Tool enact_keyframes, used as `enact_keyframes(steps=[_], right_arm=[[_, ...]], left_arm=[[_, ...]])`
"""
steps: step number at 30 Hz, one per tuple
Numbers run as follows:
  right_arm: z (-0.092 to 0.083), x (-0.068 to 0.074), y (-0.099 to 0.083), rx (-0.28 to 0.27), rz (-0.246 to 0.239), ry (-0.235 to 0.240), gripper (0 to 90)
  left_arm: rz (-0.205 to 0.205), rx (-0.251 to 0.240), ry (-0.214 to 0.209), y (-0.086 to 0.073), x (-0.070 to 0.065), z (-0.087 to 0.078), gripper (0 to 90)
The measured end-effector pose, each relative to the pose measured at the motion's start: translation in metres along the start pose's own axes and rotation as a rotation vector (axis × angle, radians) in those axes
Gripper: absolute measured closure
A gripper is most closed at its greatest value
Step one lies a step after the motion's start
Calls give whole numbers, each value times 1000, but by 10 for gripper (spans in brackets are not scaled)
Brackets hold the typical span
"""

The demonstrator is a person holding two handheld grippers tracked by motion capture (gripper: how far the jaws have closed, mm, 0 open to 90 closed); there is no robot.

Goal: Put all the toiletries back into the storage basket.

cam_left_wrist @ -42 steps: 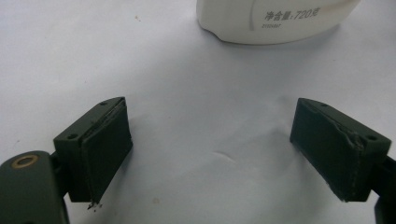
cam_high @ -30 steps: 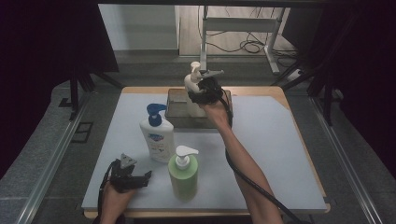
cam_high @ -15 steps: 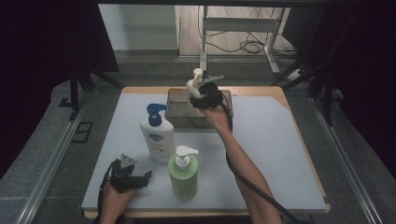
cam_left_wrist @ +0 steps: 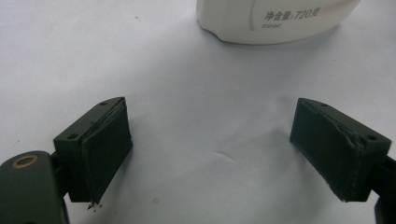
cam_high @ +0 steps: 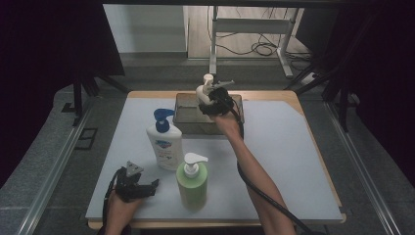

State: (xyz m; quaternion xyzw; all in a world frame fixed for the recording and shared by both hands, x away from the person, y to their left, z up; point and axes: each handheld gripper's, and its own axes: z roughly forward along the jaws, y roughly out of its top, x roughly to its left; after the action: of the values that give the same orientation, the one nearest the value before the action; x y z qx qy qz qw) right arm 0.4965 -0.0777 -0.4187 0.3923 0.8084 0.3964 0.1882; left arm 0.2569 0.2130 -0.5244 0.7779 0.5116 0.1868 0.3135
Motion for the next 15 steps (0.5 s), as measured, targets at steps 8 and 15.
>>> enact_keyframes(steps=[8,15], right_arm=[[-2,-3,-1,-4,-9,19,234],[-13,-10,-6,-10,-7,63,166]], left_arm=[[0,0,0,0,0,0,118],[0,-1,0,0,0,0,118]])
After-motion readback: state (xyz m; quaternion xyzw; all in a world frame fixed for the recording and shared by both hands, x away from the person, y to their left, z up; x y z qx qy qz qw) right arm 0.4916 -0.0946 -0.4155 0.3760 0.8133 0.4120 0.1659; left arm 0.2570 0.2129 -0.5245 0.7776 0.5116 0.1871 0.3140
